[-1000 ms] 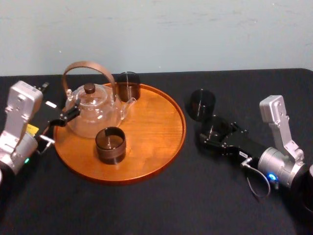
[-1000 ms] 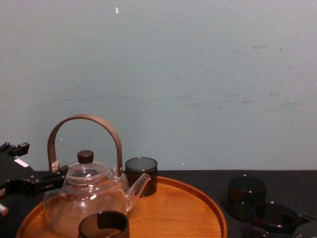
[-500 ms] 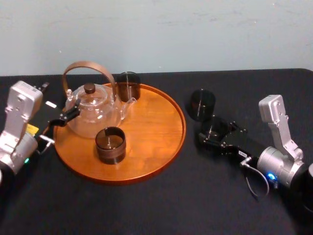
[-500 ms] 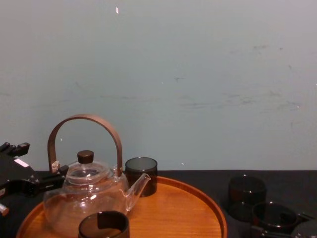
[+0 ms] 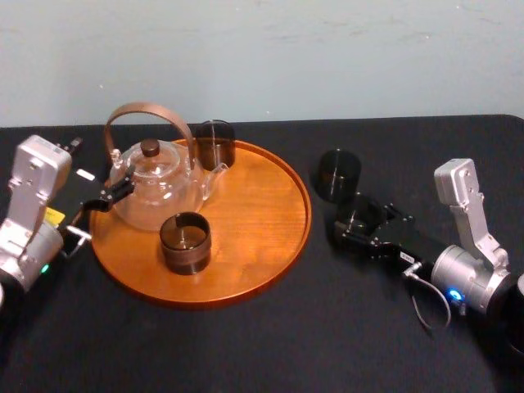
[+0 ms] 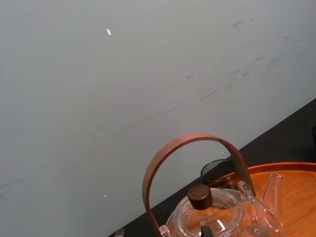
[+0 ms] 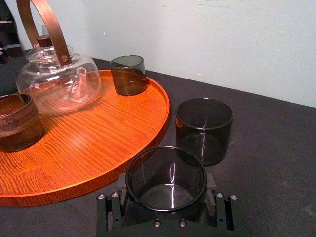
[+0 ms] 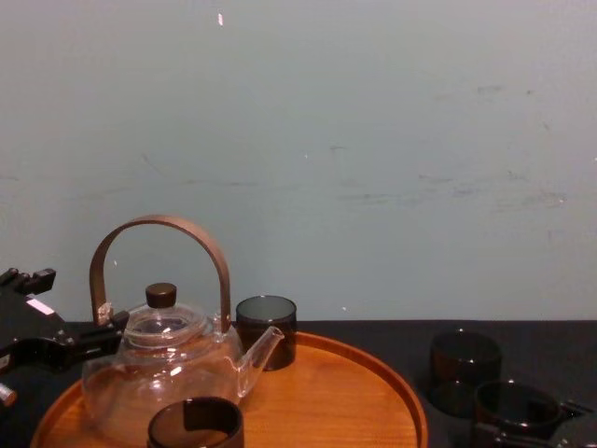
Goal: Pick up the glass from the table and place it on the tray.
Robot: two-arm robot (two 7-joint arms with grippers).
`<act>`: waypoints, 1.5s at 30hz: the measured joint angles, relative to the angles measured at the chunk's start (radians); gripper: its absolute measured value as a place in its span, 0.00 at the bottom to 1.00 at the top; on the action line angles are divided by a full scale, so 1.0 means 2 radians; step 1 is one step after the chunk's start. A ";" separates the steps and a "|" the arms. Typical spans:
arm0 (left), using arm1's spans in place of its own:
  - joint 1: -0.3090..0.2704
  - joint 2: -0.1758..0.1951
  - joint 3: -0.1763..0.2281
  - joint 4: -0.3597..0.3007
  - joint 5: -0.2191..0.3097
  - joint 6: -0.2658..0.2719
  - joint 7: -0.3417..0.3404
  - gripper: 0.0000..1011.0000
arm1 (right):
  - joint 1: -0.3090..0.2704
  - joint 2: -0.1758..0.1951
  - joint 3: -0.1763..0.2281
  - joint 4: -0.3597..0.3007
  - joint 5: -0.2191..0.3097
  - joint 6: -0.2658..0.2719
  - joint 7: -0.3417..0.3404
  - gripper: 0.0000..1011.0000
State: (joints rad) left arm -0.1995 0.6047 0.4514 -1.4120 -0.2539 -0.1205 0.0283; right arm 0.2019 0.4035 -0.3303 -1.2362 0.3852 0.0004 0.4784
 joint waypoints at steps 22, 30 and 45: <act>0.000 0.000 0.000 0.000 0.000 0.000 0.000 0.99 | -0.001 0.005 -0.001 -0.003 0.011 -0.004 0.015 0.90; 0.000 0.000 0.000 0.000 0.000 0.000 0.000 0.99 | -0.011 0.016 -0.006 -0.039 0.010 -0.004 0.014 0.90; 0.000 0.000 0.000 0.000 0.000 0.000 0.000 0.99 | -0.013 0.021 -0.026 -0.070 0.012 -0.002 0.024 0.90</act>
State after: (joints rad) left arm -0.1995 0.6047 0.4514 -1.4120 -0.2539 -0.1205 0.0283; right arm 0.1767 0.4451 -0.3819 -1.3772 0.4098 -0.0030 0.5256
